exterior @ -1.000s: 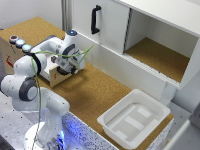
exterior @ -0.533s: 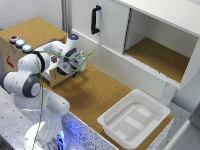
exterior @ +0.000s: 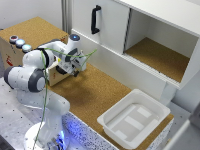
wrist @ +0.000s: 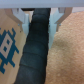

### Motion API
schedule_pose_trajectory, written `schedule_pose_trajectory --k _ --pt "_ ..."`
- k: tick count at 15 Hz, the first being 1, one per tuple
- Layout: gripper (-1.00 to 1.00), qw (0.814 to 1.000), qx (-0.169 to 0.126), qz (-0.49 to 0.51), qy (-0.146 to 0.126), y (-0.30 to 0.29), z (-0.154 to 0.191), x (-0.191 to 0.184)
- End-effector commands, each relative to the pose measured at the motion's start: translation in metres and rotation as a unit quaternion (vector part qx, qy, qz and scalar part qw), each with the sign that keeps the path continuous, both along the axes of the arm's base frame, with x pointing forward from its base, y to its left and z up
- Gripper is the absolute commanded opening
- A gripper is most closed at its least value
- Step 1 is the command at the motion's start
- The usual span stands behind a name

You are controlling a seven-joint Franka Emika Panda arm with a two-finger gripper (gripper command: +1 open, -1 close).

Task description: Grasp the drawer handle and close it

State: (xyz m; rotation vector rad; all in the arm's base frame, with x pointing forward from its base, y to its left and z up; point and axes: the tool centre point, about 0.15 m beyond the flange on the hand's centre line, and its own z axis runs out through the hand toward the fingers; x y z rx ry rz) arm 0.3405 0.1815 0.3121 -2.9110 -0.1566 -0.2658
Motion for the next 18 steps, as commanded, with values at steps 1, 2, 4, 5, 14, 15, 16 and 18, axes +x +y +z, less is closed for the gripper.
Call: schedule_pose_trajectory --k 1,2,4,5,14,15,16,18 --pt "-1.00 0.999 0.001 0.038 0.023 0.067 0.008 0.018" --pt "-1.00 0.999 0.001 0.042 0.023 0.076 0.007 0.018" --pt "-1.00 0.998 0.002 0.055 0.023 0.098 0.008 0.020" --pt "-1.00 0.998 0.002 0.061 0.024 0.106 0.009 0.021" --pt "-1.00 0.994 0.016 0.111 0.019 0.195 0.012 0.028" --pt "-1.00 0.994 0.021 0.109 0.015 0.200 0.017 0.027" --pt "1.00 0.994 0.020 0.104 0.012 0.203 0.021 0.025" --pt "1.00 0.996 0.014 0.085 -0.003 0.200 0.035 0.020"
